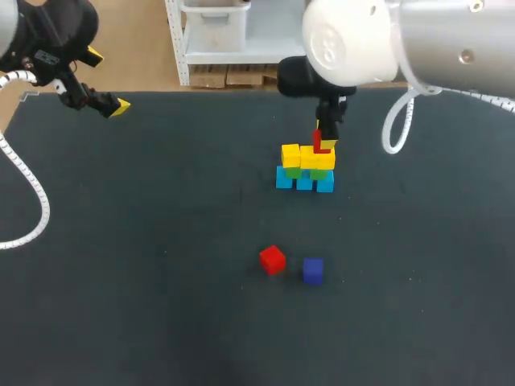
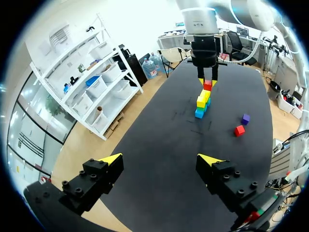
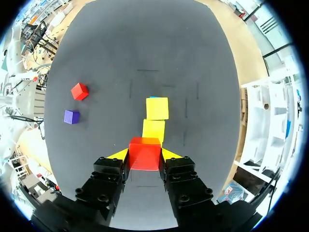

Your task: Place the blue cubes, place green cubes on the blue cubes, place the yellow cubes on the green cubes, then place the red cubes on the yellow cubes, and place purple cube on the red cubes.

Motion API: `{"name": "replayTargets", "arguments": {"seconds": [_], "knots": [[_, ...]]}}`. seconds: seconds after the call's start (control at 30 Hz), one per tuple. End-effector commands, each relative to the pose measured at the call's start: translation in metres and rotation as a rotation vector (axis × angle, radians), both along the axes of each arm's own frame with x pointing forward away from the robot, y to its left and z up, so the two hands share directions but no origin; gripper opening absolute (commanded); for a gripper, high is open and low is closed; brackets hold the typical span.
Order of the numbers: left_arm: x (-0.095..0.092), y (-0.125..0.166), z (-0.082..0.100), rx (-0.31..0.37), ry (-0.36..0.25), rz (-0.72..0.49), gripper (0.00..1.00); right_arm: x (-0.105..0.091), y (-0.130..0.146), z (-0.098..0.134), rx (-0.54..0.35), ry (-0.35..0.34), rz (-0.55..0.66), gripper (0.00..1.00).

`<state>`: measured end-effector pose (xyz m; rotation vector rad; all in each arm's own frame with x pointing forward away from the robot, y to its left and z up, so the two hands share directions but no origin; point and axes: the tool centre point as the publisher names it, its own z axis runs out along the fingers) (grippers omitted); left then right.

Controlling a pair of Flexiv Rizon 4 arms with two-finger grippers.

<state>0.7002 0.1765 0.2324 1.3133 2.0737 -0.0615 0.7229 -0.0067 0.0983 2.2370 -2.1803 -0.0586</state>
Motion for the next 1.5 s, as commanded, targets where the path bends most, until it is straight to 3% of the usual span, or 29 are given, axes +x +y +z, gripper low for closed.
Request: {"name": "replayTargets", "arguments": {"seconds": [0.03, 1.23, 1.5], "knots": [[0.0, 0.002, 0.0, -0.003, -0.001, -0.005, 1.0, 0.003, 0.002, -0.002, -0.001, 0.017, -0.002, 0.0], [0.0, 0.002, 0.0, -0.003, -0.001, -0.005, 1.0, 0.009, 0.002, -0.012, -0.026, 0.0, 0.005, 0.0], [0.0, 0.002, 0.0, -0.003, -0.001, -0.005, 1.0, 0.008, 0.001, -0.012, -0.02, 0.003, 0.007, 0.19]]}}
